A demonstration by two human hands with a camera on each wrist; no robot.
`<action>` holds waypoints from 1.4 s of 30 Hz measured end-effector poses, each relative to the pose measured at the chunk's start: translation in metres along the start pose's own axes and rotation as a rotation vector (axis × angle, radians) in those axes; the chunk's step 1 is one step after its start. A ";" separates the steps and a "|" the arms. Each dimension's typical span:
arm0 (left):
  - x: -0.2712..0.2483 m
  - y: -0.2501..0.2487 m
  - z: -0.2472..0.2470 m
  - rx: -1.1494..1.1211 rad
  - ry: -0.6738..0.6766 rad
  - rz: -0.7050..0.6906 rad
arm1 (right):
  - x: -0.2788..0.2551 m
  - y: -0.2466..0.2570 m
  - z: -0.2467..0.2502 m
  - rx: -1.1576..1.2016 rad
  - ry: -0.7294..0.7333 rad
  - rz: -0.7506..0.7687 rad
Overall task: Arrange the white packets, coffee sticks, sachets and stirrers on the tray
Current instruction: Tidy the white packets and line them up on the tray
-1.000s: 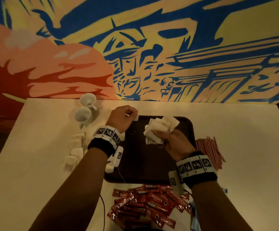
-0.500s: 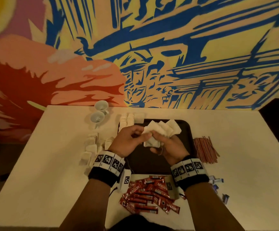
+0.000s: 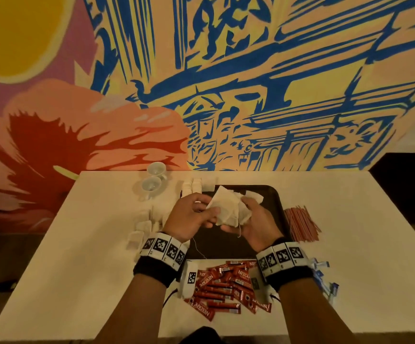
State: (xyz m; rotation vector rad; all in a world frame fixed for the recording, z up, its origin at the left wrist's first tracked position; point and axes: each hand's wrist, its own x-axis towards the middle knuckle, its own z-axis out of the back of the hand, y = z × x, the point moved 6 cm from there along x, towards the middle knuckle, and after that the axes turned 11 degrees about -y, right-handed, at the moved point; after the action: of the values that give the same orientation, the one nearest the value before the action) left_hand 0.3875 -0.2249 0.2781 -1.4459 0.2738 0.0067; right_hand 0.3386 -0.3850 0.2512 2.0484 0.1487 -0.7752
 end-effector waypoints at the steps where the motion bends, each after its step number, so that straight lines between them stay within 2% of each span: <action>1: -0.002 0.001 0.001 -0.009 -0.015 0.005 | -0.003 0.001 -0.001 -0.003 0.017 0.011; 6: -0.008 -0.002 0.002 -0.001 -0.058 0.010 | -0.019 0.006 -0.007 0.003 0.085 0.046; 11: -0.009 -0.009 -0.007 0.037 -0.075 -0.024 | -0.019 0.017 -0.012 -0.163 0.163 0.110; 15: -0.005 -0.017 -0.017 0.005 -0.117 0.000 | -0.010 0.034 -0.006 -0.198 0.139 0.164; 20: -0.003 -0.027 -0.042 -0.089 -0.094 0.097 | -0.006 0.058 0.004 -0.235 0.170 0.210; 23: -0.002 -0.032 -0.058 -0.091 -0.037 0.093 | -0.001 0.071 0.012 -0.281 0.170 0.225; 33: 0.008 -0.037 -0.089 -0.036 -0.075 0.070 | 0.029 0.107 0.061 -0.115 -0.075 0.225; 37: 0.011 -0.036 -0.092 0.003 -0.132 0.080 | 0.040 0.118 0.082 -0.047 -0.172 0.220; 42: 0.006 -0.039 -0.095 -0.052 -0.160 0.091 | 0.048 0.116 0.100 -0.030 -0.247 0.167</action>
State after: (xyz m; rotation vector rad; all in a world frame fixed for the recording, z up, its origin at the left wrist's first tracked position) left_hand 0.3830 -0.3244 0.3060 -1.4750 0.2085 0.2039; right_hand 0.3745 -0.5409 0.2686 1.8913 -0.1477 -0.9058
